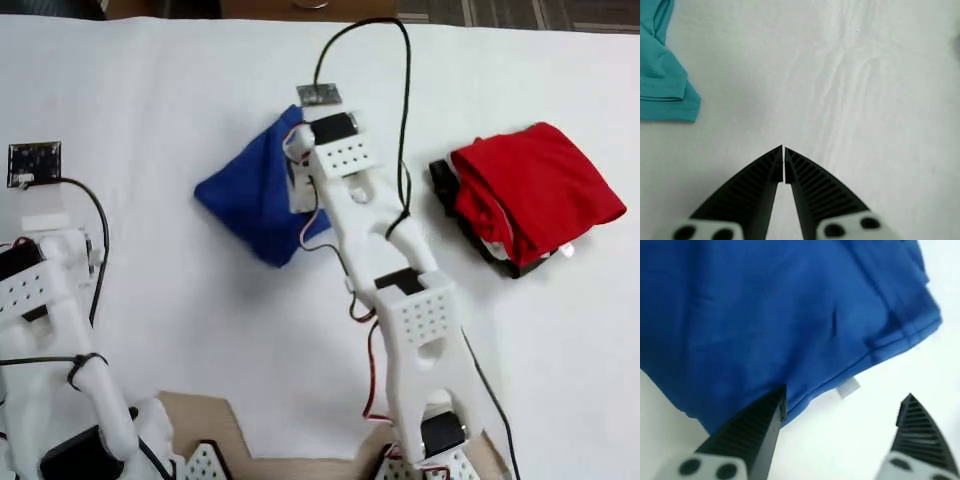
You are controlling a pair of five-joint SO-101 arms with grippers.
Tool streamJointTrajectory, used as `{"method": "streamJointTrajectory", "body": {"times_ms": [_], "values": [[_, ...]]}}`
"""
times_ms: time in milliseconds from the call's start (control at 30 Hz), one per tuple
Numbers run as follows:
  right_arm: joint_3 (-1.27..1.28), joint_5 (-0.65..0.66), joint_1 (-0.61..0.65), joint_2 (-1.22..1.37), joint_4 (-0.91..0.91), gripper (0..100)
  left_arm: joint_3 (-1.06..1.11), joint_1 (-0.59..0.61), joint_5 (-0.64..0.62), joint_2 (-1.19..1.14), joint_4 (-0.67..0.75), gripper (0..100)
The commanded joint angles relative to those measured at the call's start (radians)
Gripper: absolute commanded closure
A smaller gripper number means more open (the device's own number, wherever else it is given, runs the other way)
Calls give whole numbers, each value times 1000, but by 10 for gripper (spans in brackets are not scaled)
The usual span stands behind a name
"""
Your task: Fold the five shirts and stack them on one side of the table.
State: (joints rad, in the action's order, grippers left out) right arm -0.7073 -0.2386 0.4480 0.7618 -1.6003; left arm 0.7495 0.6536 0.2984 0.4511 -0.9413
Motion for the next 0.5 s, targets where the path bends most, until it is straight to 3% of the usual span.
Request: {"method": "streamJointTrajectory", "body": {"times_ms": [0, 467], "values": [[-35, -69, 13, -12, -10, 658, -2, 5, 0, 35, 14, 978], [-94, -183, -8, 94, 145, 658, -2, 6, 0, 38, 8, 978]]}}
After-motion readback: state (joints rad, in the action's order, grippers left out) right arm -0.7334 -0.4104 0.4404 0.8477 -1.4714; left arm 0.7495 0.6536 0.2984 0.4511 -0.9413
